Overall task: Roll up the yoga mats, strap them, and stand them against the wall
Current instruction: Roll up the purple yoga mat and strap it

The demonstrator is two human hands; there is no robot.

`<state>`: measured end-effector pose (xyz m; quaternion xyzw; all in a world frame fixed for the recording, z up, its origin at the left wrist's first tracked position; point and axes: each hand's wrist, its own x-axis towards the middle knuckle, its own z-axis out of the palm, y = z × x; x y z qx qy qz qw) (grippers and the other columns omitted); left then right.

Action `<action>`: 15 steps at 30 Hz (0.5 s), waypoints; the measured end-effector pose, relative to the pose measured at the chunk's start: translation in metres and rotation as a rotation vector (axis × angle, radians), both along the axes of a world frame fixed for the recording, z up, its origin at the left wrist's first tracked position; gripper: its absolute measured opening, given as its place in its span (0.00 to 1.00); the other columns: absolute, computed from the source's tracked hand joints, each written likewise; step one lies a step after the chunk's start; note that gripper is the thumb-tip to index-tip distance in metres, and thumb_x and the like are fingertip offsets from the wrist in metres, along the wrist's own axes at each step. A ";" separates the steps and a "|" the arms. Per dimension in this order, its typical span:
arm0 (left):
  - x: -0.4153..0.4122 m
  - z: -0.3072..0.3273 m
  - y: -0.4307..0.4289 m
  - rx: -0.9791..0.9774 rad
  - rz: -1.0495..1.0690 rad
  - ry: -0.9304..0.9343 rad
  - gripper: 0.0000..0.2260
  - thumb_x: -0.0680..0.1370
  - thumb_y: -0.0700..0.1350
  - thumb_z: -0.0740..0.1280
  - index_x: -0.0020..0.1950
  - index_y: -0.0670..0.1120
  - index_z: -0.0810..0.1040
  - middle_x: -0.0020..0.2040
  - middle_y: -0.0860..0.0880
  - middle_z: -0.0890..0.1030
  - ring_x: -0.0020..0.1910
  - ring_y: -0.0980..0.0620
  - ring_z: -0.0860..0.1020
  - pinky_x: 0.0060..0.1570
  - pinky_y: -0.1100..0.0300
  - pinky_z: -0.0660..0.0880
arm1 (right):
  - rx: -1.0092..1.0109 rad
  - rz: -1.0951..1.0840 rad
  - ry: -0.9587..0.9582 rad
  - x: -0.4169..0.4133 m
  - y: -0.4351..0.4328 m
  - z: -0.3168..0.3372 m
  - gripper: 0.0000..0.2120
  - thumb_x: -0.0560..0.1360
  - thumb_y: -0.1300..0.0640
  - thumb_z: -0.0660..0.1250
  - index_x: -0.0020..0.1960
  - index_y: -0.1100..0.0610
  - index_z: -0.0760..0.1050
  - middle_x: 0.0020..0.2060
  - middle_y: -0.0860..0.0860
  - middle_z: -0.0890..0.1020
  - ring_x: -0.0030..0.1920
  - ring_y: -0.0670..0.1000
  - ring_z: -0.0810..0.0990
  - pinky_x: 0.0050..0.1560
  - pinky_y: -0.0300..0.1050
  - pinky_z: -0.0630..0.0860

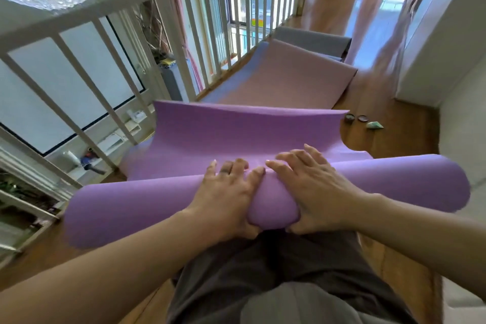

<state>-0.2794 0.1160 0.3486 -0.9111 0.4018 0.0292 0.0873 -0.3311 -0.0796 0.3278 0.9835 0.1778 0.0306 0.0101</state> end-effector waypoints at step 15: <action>0.018 0.009 0.001 -0.082 -0.058 -0.004 0.33 0.73 0.65 0.62 0.73 0.51 0.58 0.70 0.49 0.64 0.69 0.47 0.62 0.73 0.46 0.53 | 0.060 0.014 -0.151 0.013 -0.010 0.014 0.32 0.60 0.32 0.66 0.54 0.54 0.74 0.48 0.49 0.77 0.51 0.54 0.75 0.72 0.58 0.61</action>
